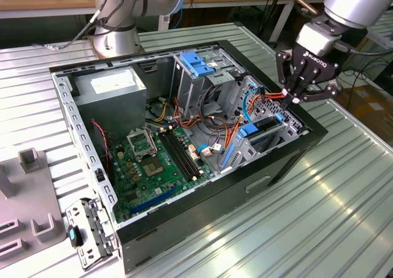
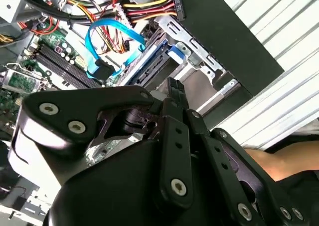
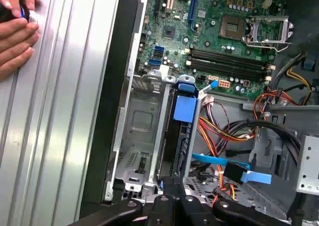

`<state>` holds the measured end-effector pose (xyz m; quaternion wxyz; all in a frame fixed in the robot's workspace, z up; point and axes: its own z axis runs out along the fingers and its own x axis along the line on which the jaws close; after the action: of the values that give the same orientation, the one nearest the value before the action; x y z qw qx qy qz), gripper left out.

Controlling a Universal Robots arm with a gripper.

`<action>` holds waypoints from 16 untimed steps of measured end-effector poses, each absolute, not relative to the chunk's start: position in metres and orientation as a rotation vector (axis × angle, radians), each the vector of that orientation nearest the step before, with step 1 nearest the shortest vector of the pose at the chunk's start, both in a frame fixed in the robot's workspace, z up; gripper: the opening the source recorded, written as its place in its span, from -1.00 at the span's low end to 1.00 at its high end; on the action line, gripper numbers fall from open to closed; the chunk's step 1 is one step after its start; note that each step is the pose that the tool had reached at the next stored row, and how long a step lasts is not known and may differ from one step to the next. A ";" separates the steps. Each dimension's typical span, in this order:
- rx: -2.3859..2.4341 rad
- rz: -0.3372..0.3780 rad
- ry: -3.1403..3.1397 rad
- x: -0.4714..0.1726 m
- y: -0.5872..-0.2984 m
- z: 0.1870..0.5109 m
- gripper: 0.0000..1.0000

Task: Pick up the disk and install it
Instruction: 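Insert the first disk wire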

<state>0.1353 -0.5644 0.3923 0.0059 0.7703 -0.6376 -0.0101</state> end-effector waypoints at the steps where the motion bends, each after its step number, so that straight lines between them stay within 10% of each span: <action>1: 2.461 -0.032 -1.932 0.138 -0.564 0.392 -0.79; 16: 2.577 -0.031 -1.771 0.158 -0.553 0.391 -0.79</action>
<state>0.1585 -0.5528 0.3909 0.0072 0.8241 -0.5663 -0.0098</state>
